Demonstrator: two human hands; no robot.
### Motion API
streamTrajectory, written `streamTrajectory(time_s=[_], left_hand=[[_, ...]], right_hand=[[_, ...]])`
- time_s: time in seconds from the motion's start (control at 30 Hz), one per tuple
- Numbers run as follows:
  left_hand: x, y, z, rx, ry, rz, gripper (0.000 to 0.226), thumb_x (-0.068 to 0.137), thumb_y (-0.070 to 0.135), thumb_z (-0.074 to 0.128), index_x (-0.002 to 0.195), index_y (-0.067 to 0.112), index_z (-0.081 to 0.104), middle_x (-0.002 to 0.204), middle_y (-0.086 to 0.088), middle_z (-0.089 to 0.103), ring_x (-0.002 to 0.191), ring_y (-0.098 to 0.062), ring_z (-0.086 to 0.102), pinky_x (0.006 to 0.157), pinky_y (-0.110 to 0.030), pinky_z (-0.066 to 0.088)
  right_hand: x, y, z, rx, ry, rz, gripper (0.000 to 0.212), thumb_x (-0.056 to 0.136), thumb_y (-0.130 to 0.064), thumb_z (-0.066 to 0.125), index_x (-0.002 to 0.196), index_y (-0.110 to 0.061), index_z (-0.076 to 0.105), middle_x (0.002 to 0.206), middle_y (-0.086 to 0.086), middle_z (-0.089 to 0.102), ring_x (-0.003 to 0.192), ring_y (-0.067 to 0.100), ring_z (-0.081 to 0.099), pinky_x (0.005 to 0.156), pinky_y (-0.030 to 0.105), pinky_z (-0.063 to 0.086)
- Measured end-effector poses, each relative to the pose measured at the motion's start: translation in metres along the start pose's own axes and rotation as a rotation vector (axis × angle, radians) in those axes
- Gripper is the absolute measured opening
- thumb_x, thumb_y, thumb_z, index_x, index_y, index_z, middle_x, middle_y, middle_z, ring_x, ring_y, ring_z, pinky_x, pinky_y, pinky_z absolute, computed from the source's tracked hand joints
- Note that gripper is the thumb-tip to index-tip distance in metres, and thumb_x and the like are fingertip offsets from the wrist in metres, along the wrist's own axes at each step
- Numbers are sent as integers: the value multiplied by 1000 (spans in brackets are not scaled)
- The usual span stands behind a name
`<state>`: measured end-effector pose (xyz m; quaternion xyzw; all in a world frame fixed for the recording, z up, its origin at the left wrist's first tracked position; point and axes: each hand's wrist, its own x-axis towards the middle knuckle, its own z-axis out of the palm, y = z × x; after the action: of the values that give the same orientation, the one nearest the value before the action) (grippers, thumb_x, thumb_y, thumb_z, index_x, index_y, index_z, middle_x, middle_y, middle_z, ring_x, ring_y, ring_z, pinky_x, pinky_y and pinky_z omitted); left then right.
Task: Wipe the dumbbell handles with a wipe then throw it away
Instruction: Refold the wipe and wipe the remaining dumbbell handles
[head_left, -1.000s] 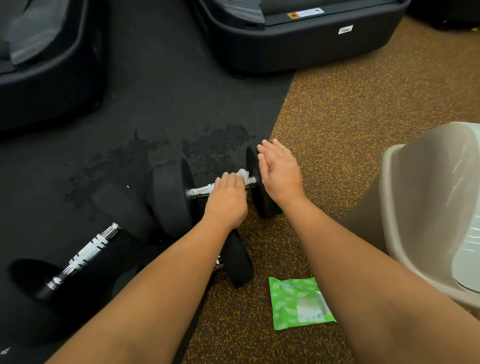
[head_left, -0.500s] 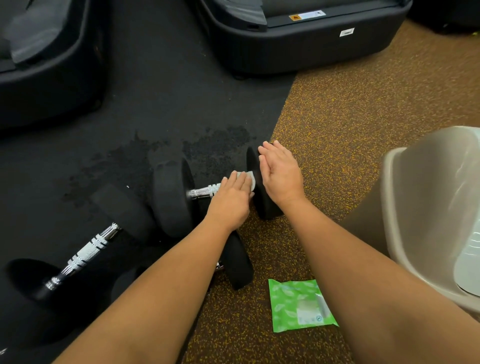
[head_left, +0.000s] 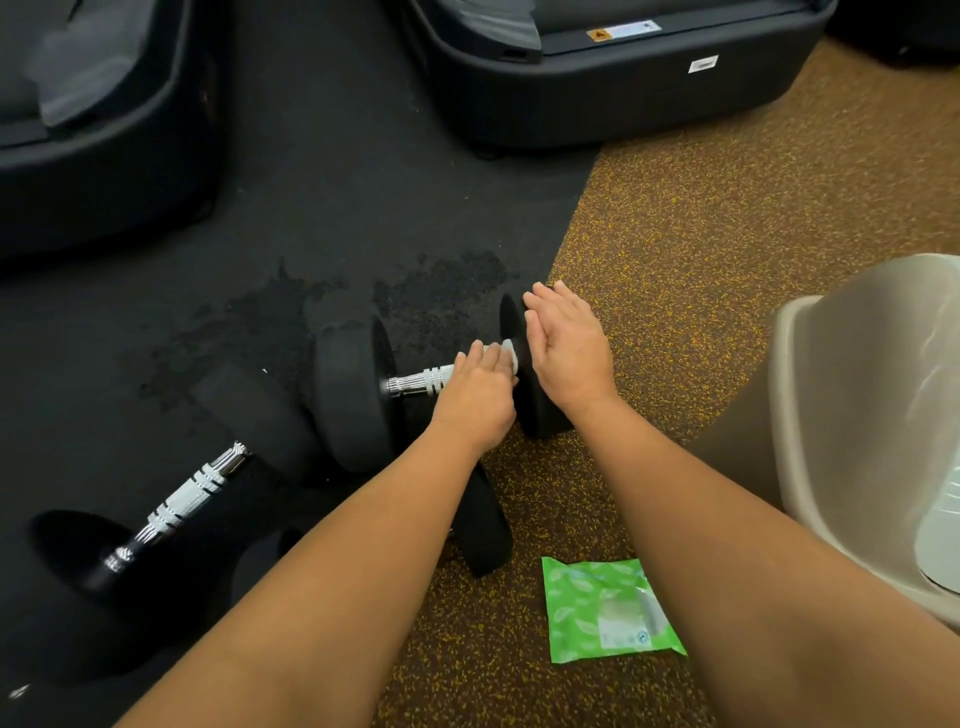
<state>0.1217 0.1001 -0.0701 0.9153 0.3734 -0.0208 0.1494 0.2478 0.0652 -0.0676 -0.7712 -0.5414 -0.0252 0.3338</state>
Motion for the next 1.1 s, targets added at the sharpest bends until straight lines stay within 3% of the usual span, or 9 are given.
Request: streamTrajectory(time_s=[0.2, 0.4, 0.5, 0.73, 0.83, 0.97, 1.1], left_hand=[[-22, -13, 3, -22, 124, -30, 49, 96, 10, 36, 144, 3, 30, 149, -13, 33, 142, -29, 20, 118, -41, 12], [3, -1, -4, -27, 19, -183, 39, 92, 13, 43, 129, 3, 47, 130, -13, 49, 134, -35, 31, 114, -46, 24], [10, 4, -5, 5, 4, -156, 41, 92, 13, 44, 132, 3, 43, 133, -13, 46, 134, -34, 30, 113, -46, 24], [-18, -7, 1, 32, 69, 33, 53, 95, 6, 35, 147, 3, 24, 153, -13, 25, 145, -29, 13, 118, -40, 8], [-18, -10, -2, 8, 133, -58, 46, 93, 5, 38, 138, 3, 38, 138, -13, 44, 133, -29, 32, 115, -40, 17], [1, 2, -21, -28, 34, -191, 29, 90, 5, 42, 115, 4, 56, 113, -15, 61, 110, -31, 51, 105, -42, 34], [12, 5, -19, -10, -51, -94, 29, 91, 8, 45, 119, 4, 52, 122, -15, 58, 122, -32, 46, 108, -43, 29]], right_hand=[[0, -2, -1, 4, 16, 6, 48, 96, -34, 30, 122, -9, 62, 129, 7, 60, 131, 25, 46, 111, 39, 35], [0, -3, -1, 8, 23, -1, 41, 97, -29, 37, 121, -7, 62, 128, 9, 61, 130, 27, 47, 111, 39, 35], [0, -4, 0, 11, 66, -20, 45, 95, -30, 34, 116, -4, 65, 123, 12, 64, 125, 31, 51, 107, 39, 38], [-1, -4, -2, 11, 40, -10, 47, 96, -33, 32, 118, -6, 64, 125, 11, 63, 127, 29, 49, 108, 40, 38], [-1, -5, -3, 21, 39, -1, 43, 96, -30, 36, 119, -6, 64, 126, 10, 62, 128, 29, 49, 109, 41, 37], [-1, -5, -3, 11, 15, -1, 38, 96, -25, 41, 120, -5, 63, 127, 11, 61, 129, 29, 47, 110, 39, 34], [0, -5, -5, -1, -5, 0, 39, 96, -26, 39, 121, -6, 62, 128, 11, 60, 130, 29, 46, 111, 40, 34]])
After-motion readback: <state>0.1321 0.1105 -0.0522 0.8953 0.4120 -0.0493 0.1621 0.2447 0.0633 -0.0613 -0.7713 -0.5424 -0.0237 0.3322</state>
